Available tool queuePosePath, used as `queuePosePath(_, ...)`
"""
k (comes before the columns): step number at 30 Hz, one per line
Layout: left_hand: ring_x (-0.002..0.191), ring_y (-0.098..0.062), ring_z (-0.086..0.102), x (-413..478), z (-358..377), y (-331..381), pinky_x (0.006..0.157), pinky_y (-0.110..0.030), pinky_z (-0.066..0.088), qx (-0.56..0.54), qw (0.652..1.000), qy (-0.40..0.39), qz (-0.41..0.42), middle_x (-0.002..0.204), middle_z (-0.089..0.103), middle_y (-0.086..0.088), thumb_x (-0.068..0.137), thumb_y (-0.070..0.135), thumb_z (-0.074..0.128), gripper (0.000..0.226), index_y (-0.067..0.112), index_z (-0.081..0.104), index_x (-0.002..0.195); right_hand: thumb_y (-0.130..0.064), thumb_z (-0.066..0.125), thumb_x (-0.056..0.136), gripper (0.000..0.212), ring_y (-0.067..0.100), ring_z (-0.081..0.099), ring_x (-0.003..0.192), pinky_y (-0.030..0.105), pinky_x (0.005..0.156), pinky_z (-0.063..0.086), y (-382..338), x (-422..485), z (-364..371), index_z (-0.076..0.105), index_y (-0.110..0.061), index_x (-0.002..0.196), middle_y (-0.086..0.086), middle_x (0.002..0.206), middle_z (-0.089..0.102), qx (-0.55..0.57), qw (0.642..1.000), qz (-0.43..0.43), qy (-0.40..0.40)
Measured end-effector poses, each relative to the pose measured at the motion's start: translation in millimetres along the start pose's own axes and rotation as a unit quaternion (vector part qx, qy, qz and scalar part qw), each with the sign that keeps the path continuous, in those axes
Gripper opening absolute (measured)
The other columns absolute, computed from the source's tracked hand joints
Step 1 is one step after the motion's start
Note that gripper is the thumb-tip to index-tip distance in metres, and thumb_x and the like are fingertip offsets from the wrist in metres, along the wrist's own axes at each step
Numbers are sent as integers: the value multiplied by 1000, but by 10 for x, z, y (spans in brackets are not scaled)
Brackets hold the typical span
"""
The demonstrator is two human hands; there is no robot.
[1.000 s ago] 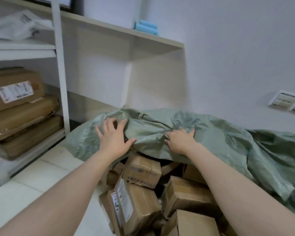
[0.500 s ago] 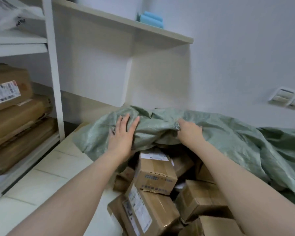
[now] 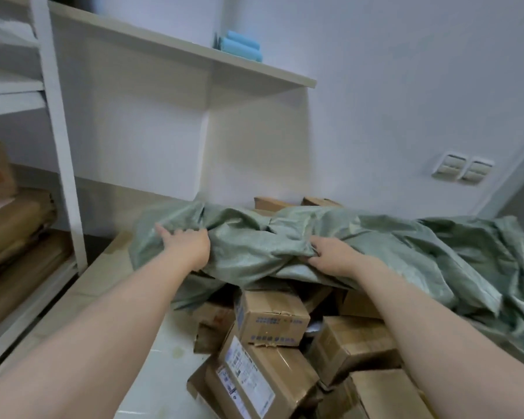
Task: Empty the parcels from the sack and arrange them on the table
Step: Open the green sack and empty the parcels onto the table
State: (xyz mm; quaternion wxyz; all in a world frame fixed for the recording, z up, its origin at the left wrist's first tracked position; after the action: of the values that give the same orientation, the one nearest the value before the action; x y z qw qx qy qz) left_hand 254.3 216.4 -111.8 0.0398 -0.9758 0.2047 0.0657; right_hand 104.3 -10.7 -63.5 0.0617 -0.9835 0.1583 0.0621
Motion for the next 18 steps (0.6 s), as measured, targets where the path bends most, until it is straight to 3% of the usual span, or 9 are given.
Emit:
queuePosePath(2, 135, -38, 35, -79, -132, 183, 112, -70, 7, -91, 993, 61, -45, 142, 42, -19, 90, 7, 43, 55, 11, 32, 144, -52, 60, 89, 55, 22, 52, 124, 30, 100, 40, 20, -150, 4, 50, -24, 135, -1, 135, 57, 15, 999, -33, -12)
queuePosePath(4, 127, -40, 39, -175, -399, 409, 111, -64, 21, -147, 970, 183, -65, 136, 42, -22, 90, 12, 50, 45, 10, 41, 134, -57, 57, 88, 58, 17, 51, 123, 31, 102, 40, 104, -304, -63, 51, -23, 135, -3, 133, 57, 20, 996, -67, 46)
queuePosePath(7, 111, -35, 43, -389, -840, 877, 98, -46, 35, -175, 916, 360, -20, 122, 44, -17, 85, 7, 53, 31, 14, 53, 115, -57, 44, 91, 55, 21, 54, 113, 35, 99, 42, 351, -579, -277, 60, -15, 124, 2, 119, 63, 34, 960, -90, 265)
queuePosePath(9, 111, -34, 41, -617, -1047, 1306, 97, -44, 31, -197, 896, 393, 59, 121, 43, -13, 81, 10, 57, 34, 20, 55, 114, -50, 44, 91, 49, 26, 56, 102, 38, 91, 44, 659, -802, -402, 64, -11, 113, 6, 105, 65, 5, 907, -65, 416)
queuePosePath(11, 122, -34, 35, -860, -1140, 1783, 108, -50, 22, -222, 888, 375, 149, 130, 39, -9, 81, 18, 60, 42, 27, 54, 122, -46, 45, 91, 45, 28, 55, 103, 41, 89, 44, 1062, -1044, -460, 62, -11, 113, 7, 109, 63, -6, 863, 32, 505)
queuePosePath(13, 138, -32, 20, -1057, -1129, 2278, 115, -61, 5, -217, 883, 349, 226, 144, 29, -7, 85, 34, 60, 51, 34, 44, 134, -48, 47, 91, 50, 32, 49, 115, 47, 94, 42, 1473, -1300, -454, 55, -11, 123, 10, 123, 55, 27, 823, 182, 537)
queuePosePath(15, 145, -34, 3, -1232, -1079, 2794, 113, -66, -7, -183, 882, 331, 282, 152, 16, -7, 86, 53, 58, 64, 39, 30, 142, -51, 50, 91, 59, 37, 37, 126, 52, 99, 37, 1934, -1535, -399, 43, -11, 133, 15, 139, 39, 120, 772, 356, 513)
queuePosePath(18, 146, -37, -16, -1426, -981, 3537, 108, -69, -15, -132, 892, 295, 316, 159, -1, -7, 80, 71, 53, 85, 43, 12, 149, -62, 53, 86, 84, 40, 28, 130, 49, 103, 32, 2566, -1879, -220, 24, -8, 142, 20, 149, 19, 328, 649, 558, 401)
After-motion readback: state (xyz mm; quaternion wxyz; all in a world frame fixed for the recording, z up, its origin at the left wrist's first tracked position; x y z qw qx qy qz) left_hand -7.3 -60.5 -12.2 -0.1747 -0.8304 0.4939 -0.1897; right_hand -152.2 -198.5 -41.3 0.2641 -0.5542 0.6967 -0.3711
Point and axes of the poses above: each hand's wrist, its own x-axis towards the middle knuckle, its own z-axis out of the palm, y = z × x, the point moved 2 cm from there along x, towards the middle knuckle
